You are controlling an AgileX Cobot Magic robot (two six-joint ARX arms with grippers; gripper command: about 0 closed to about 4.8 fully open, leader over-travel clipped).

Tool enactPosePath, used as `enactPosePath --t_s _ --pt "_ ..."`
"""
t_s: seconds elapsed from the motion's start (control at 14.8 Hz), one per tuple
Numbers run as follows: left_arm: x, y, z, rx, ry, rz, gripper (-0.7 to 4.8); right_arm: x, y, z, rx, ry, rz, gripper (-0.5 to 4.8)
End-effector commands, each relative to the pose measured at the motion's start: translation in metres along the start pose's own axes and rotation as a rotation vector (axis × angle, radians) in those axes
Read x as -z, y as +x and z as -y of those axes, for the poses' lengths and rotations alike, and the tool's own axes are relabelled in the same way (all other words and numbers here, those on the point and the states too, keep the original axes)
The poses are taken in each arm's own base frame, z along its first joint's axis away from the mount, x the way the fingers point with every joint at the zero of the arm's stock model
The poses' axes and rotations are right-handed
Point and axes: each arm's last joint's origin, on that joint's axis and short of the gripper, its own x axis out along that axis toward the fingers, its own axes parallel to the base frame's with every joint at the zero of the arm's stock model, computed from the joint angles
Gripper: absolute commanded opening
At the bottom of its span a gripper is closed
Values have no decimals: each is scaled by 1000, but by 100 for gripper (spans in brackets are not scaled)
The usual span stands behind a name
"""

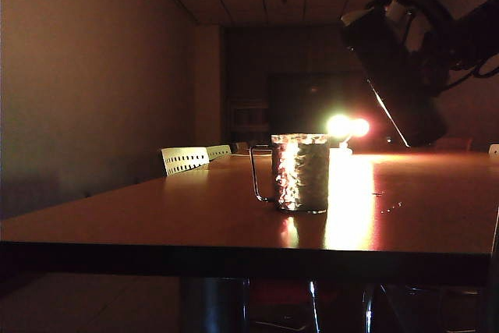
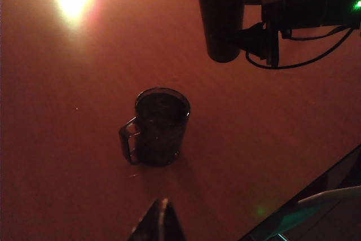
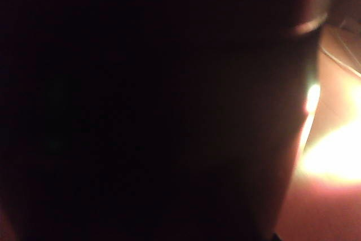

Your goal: Pick up the black thermos cup, pour some water from it into the cup, and then put the thermos cup back on the table.

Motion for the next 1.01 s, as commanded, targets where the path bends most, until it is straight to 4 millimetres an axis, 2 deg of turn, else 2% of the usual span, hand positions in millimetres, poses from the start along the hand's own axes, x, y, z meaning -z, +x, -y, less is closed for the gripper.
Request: enactPosePath --t_s 0.07,0.54,0.61,0.74,1.01 --pt "-3 -1 0 3 -3 13 -6 -11 -3 5 23 -37 58 85" --pt "-3 -1 0 3 -25 13 -5 -13 -1 4 15 -41 71 85" --pt "-3 -1 0 3 -25 13 -5 -14 -1 4 10 -5 75 84" --pt "-3 -1 0 3 -25 13 -5 -13 -2 5 31 190 56 85" --pt "-3 -1 2 45 6 11 -5 -15 -2 8 44 302 91 85"
